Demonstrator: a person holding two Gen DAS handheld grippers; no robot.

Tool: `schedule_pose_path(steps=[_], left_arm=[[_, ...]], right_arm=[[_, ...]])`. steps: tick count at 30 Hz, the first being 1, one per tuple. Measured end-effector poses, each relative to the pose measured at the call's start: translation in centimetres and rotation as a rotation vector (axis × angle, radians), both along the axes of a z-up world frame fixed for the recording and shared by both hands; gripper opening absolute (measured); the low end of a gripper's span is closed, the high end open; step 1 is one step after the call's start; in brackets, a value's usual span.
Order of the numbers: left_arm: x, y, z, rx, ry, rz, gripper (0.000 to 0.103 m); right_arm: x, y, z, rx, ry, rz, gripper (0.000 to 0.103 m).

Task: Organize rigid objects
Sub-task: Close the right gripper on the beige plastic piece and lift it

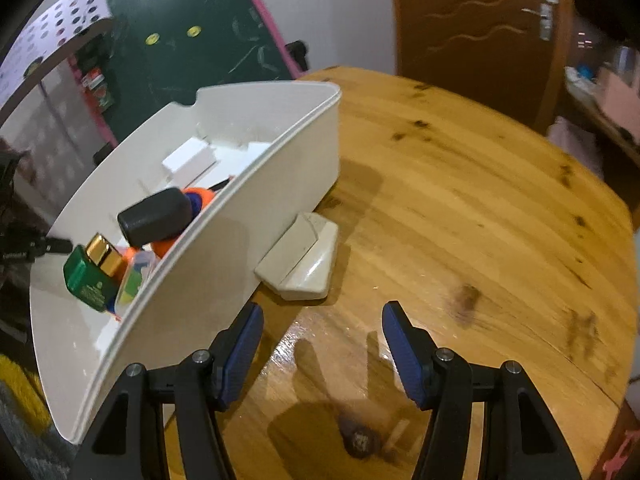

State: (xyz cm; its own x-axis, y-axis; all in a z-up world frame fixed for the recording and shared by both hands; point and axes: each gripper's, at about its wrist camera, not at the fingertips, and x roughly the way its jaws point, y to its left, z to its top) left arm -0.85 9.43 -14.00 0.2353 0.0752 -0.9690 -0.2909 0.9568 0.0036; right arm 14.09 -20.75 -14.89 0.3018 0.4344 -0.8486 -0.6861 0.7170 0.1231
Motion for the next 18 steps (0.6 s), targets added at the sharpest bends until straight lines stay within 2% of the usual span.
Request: schedule_pose_path(steps=[7,14,18], left_arm=[[0.2,-0.3,0.0,0.033,0.024,0.021,0.010],[0.5,-0.7,0.0,0.051,0.045,0.036,0.011],[0.8,-0.7,0.0,0.052,0.052,0.043,0.011]], right_arm=[[1.7,1.2,-2.4,-0.072,-0.018,0.164,0.063],[3.2,2.6,-2.6,-0.055,-0.011,0.340,0.069],[3.3,3.7,-2.7,-0.090,-0.054,0.435,0.071]])
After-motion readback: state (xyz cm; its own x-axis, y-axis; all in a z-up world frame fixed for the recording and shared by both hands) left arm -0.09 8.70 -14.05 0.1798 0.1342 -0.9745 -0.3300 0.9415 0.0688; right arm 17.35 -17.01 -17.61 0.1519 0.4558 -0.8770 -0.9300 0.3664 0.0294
